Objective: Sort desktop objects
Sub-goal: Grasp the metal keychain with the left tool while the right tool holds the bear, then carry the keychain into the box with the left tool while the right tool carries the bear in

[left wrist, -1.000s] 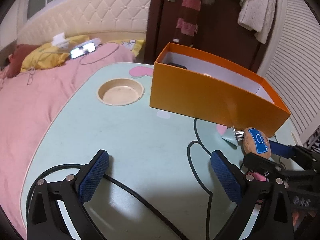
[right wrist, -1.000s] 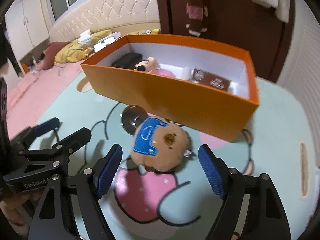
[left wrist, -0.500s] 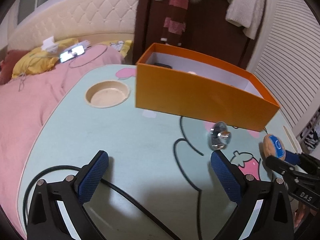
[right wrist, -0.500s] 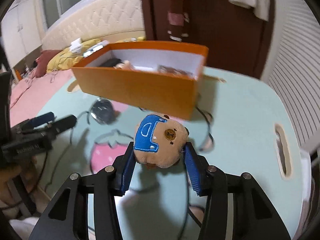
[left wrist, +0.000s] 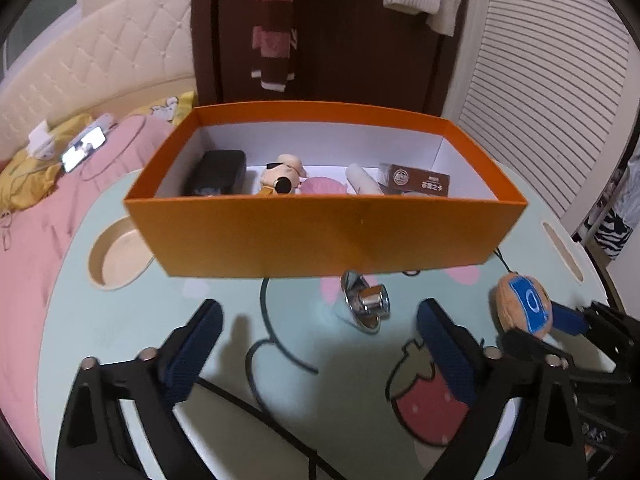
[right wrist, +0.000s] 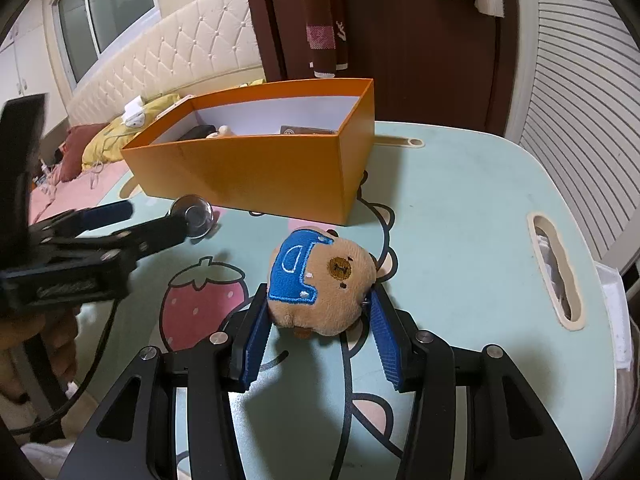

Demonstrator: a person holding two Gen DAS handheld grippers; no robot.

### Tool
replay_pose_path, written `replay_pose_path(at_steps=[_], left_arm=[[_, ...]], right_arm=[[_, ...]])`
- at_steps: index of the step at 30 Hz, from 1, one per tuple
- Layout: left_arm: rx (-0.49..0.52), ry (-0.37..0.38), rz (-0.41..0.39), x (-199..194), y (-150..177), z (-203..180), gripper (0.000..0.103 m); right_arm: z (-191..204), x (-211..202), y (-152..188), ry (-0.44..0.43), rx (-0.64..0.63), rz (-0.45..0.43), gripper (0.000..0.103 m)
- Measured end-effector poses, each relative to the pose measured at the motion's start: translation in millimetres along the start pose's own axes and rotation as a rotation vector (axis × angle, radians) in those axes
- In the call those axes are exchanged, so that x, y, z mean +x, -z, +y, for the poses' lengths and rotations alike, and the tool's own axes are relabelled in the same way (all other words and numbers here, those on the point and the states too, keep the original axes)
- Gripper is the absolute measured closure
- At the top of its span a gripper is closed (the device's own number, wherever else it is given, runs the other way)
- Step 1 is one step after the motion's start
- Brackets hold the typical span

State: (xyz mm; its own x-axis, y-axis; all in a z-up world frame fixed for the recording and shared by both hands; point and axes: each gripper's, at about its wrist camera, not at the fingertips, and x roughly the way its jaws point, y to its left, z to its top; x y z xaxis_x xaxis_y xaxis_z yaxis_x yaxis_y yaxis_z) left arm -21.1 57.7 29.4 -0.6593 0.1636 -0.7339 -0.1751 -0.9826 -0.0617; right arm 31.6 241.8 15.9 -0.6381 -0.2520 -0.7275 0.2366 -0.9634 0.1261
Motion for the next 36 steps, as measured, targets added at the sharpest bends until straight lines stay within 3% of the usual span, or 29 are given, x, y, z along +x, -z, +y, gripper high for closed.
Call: replay_pose_path(at_steps=[7, 10, 12, 17, 25, 36], left_arm=[[0.028, 0.012, 0.041, 13.0, -3.1, -11.0, 0.028], [0.071, 0.017, 0.038, 11.6, -2.4, -19.8, 0.048], [0.106, 0.028, 0.036, 10.1, -1.5, -25.7, 0.075], [0.095, 0.074, 0.035, -0.7, 5.6, -23.7, 0.075], [0.063, 0.064, -0.033, -32.5, 5.5, -5.8, 0.075], [0.042, 0.057, -0.161, -70.3, -31.3, 20.2, 0.075]], right_arm=[[-0.1, 1.3, 0.2, -0.009, 0.003, -0.002, 0.054], [-1.1, 1.1, 0.7, -0.013, 0.006, -0.003, 0.054], [-0.8, 1.2, 0.4, -0.012, 0.006, -0.003, 0.054], [0.5, 1.6, -0.2, -0.007, 0.005, -0.003, 0.054], [2.5, 1.7, -1.5, 0.01, 0.005, 0.003, 0.054], [7.8, -12.0, -17.3, 0.029, -0.019, -0.02, 0.054]])
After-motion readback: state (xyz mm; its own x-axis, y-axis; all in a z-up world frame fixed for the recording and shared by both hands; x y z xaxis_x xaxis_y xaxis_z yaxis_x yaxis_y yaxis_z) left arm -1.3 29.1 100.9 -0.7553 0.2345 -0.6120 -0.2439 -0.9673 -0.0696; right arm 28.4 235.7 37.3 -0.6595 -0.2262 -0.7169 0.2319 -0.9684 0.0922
